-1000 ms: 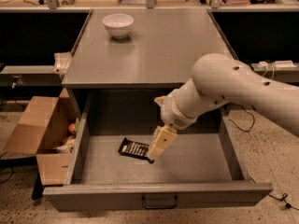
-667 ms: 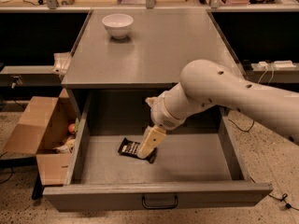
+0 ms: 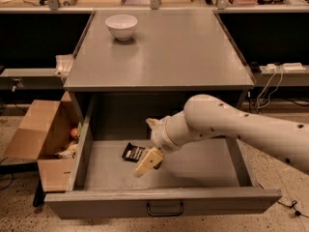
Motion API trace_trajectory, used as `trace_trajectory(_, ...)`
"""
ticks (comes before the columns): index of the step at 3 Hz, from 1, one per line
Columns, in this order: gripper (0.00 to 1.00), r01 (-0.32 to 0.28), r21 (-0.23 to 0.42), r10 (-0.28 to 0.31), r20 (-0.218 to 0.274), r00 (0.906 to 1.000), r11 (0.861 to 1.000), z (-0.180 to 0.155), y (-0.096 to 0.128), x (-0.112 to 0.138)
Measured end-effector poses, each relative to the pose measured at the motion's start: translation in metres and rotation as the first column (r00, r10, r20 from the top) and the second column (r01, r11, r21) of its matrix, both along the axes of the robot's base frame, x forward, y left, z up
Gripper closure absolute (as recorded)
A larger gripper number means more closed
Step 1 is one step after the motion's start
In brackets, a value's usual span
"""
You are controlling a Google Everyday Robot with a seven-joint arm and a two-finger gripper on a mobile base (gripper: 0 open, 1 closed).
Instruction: Pick rxbar chocolate from top drawer and place on counter
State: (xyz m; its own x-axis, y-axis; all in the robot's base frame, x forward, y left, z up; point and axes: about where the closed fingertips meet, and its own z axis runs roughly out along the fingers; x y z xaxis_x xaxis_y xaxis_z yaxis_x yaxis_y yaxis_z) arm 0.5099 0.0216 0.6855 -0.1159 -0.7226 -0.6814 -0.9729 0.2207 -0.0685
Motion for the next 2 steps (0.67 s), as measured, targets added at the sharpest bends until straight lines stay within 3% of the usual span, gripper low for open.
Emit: trace_trajectory(2, 0.00, 0.070, 0.064, -0.069, -0.018, 0.9974, 0.995, -0.045, 0.003, 0.008)
